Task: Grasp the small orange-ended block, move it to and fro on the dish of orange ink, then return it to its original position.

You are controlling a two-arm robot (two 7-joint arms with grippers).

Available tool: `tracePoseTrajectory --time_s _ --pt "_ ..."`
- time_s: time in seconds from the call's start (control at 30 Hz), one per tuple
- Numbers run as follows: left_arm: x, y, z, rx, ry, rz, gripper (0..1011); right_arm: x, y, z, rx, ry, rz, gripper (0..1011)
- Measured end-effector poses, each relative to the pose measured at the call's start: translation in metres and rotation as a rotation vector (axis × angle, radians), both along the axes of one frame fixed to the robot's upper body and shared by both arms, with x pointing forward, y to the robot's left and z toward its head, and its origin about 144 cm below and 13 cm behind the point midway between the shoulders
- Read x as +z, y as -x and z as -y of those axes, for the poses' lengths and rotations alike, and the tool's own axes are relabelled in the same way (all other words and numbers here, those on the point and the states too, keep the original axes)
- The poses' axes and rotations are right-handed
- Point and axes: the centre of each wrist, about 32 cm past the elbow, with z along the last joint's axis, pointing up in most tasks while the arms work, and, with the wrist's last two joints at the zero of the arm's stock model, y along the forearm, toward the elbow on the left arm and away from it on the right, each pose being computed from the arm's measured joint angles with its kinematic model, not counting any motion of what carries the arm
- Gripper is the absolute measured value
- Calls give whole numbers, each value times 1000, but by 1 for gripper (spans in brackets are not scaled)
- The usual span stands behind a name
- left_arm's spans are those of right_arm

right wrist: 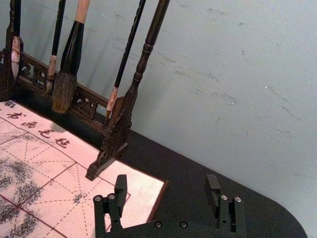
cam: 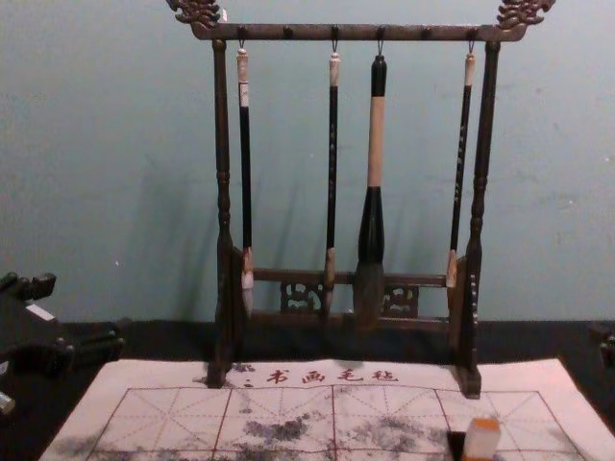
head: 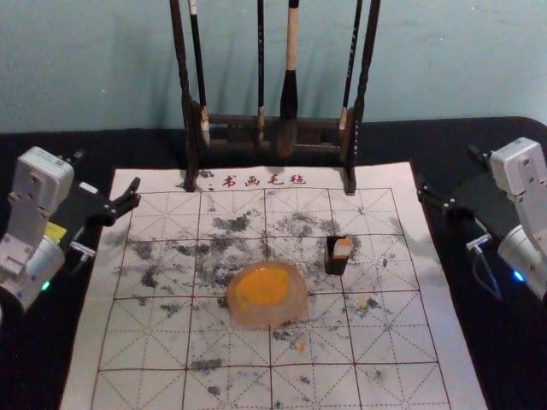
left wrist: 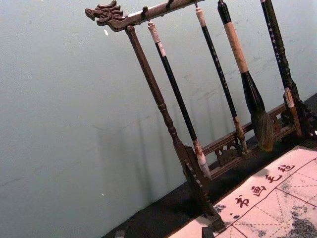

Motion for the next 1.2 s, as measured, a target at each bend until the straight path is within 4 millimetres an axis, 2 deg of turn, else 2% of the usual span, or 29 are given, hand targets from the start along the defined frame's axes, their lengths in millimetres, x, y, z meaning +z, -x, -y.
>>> tracePoseTrajectory --time_s 1.2 --pt "0 0 0 0 0 0 1001 0 0 0 0 0 0 1000"
